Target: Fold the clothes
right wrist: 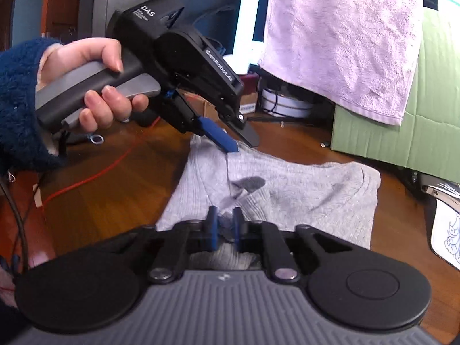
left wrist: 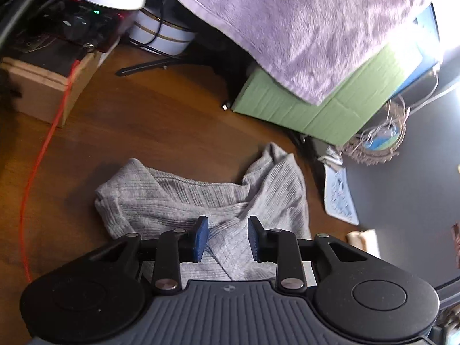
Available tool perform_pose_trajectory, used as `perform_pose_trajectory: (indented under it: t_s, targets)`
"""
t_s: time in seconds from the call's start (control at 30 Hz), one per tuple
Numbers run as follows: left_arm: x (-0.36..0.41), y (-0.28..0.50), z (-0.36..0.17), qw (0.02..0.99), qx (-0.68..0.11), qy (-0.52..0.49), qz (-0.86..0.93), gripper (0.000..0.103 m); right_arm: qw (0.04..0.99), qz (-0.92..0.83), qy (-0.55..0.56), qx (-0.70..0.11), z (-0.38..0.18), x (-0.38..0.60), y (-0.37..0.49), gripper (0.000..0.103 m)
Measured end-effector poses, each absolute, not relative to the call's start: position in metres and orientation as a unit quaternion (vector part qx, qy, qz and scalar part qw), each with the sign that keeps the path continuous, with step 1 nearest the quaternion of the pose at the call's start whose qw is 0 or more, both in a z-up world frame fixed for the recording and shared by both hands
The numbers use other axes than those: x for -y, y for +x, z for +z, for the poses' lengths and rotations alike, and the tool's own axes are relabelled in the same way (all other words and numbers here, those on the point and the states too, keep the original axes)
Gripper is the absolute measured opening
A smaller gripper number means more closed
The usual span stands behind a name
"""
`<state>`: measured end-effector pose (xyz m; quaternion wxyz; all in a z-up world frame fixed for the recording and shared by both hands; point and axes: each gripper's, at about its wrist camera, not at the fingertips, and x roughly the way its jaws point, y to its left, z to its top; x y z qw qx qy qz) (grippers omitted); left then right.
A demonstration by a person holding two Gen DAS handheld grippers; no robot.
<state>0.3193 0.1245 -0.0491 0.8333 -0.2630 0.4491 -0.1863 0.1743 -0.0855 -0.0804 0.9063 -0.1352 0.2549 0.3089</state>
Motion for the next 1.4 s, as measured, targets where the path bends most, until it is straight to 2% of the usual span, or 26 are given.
perform_pose_trajectory:
  t_s: [0.07,0.27,0.53,0.6,0.73,0.77,0.8,0.83,0.93,1.03,1.17,1.23,1.27,1.3,1.4]
  targets:
    - [-0.122,0.320,-0.051,0.836,-0.447,-0.256,-0.189,0.002,0.907,0.309,-0.119,-0.261,-0.079,0.090,0.174,0.005]
    - [-0.127,0.310,-0.029,0.860,-0.404,-0.249,-0.186,0.001,0.909,0.337,-0.091,-0.225,-0.063,0.106,0.162,0.005]
    - [-0.127,0.312,-0.050,0.853,-0.446,-0.226,-0.147,0.002,0.888,0.361,-0.105,-0.266,-0.089,0.107,0.165,0.008]
    - [-0.130,0.312,-0.055,0.850,-0.446,-0.241,-0.146,0.002,0.886,0.365,-0.094,-0.271,-0.091,0.110,0.166,0.015]
    - [-0.135,0.306,-0.050,0.854,-0.433,-0.248,-0.148,0.005,0.881,0.380,-0.025,-0.282,-0.077,0.135,0.169,0.020]
    - [-0.135,0.304,-0.047,0.857,-0.429,-0.246,-0.146,0.005,0.884,0.375,0.003,-0.280,-0.071,0.147,0.171,0.025]
    - [-0.136,0.301,-0.045,0.860,-0.424,-0.243,-0.144,0.005,0.890,0.360,0.031,-0.278,-0.066,0.163,0.174,0.039]
    - [-0.136,0.299,-0.042,0.864,-0.420,-0.240,-0.142,0.006,0.898,0.337,0.049,-0.278,-0.064,0.178,0.176,0.045]
    - [-0.132,0.286,-0.033,0.872,-0.408,-0.224,-0.153,0.006,0.919,0.260,0.047,-0.294,-0.068,0.214,0.184,0.048]
    - [-0.123,0.267,-0.023,0.876,-0.398,-0.203,-0.181,0.006,0.914,0.235,0.061,-0.326,-0.078,0.237,0.192,0.047]
    - [-0.106,0.235,-0.024,0.869,-0.401,-0.178,-0.231,0.006,0.878,0.245,0.183,-0.368,-0.094,0.258,0.212,0.047]
    - [-0.094,0.222,-0.031,0.863,-0.411,-0.158,-0.249,0.006,0.870,0.244,0.201,-0.379,-0.101,0.258,0.219,0.037]
    - [-0.090,0.217,-0.035,0.861,-0.417,-0.146,-0.251,0.006,0.871,0.244,0.187,-0.384,-0.101,0.254,0.220,0.017]
    - [-0.085,0.212,-0.040,0.860,-0.422,-0.135,-0.254,0.006,0.873,0.244,0.168,-0.388,-0.101,0.249,0.219,0.009]
    - [-0.079,0.206,-0.052,0.854,-0.438,-0.120,-0.251,0.006,0.886,0.246,0.104,-0.379,-0.095,0.240,0.204,0.008]
